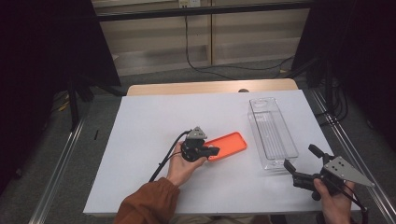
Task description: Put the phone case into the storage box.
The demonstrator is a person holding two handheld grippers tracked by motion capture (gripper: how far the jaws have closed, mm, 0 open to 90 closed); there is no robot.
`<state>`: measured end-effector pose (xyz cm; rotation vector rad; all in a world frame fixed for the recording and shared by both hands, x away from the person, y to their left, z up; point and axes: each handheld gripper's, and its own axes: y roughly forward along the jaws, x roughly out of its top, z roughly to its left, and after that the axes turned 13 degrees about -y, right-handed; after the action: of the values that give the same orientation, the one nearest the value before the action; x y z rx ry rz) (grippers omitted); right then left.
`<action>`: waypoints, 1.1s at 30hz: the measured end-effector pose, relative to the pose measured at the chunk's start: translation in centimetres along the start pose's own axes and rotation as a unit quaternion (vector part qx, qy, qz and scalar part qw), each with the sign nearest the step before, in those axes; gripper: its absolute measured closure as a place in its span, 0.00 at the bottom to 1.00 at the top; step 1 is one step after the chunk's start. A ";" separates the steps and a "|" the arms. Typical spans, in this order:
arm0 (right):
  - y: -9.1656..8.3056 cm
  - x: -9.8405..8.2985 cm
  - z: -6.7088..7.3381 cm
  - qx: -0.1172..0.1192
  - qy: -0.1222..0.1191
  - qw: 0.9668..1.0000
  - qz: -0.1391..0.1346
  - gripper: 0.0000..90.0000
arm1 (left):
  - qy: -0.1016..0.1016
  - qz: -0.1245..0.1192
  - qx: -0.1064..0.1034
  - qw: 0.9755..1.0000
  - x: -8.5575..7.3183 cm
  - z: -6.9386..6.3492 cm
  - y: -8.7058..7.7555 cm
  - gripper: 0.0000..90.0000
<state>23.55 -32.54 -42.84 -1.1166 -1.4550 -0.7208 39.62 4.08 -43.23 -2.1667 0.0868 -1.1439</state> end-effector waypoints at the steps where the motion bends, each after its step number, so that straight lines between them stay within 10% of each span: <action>1: 0.0 0.0 0.0 0.000 0.000 1.000 0.000 0.00 | -0.004 -0.003 0.002 1.000 0.3 0.2 0.1 1.00; 23: -0.1 -0.1 -0.1 -0.002 0.001 1.000 -0.001 0.00 | -0.058 -0.018 0.043 0.997 2.9 3.6 2.7 1.00; 29: -0.1 -0.1 -0.1 -0.002 -0.002 1.000 -0.003 0.00 | -0.051 -0.010 0.054 0.997 2.8 3.7 2.4 1.00; 33: -0.1 -0.1 -0.1 -0.002 0.001 1.000 -0.002 0.00 | -0.021 -0.004 0.023 0.999 2.4 1.7 1.1 1.00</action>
<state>23.52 -32.69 -42.87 -1.1164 -1.4553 -0.7268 42.65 3.31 -42.89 -2.1504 0.0318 -1.0945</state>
